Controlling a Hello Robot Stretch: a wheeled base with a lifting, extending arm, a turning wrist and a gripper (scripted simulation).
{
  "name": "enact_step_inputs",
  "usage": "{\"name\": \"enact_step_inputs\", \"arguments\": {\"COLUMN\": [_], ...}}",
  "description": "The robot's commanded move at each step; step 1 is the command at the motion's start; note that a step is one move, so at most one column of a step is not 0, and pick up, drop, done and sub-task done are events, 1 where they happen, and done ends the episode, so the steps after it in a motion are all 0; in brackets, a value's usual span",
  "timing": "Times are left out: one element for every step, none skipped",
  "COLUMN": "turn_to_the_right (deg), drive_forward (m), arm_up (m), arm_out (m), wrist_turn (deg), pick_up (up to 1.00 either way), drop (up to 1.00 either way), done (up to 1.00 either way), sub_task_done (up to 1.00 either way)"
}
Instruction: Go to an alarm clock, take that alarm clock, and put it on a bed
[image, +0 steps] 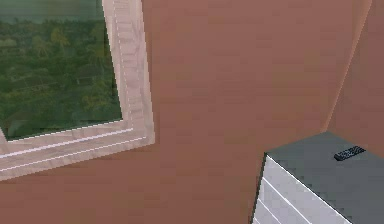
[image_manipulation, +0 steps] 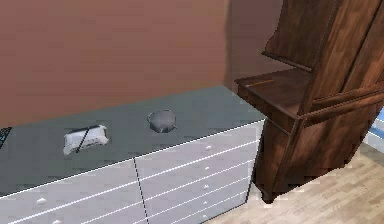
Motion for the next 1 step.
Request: {"name": "enact_step_inputs", "arguments": {"turn_to_the_right": [0.0], "drive_forward": [0.00], "arm_up": [0.50], "arm_out": [0.00], "wrist_turn": [0.0], "pick_up": [0.00], "drop": [0.00], "done": [0.00], "sub_task_done": [0.00]}}
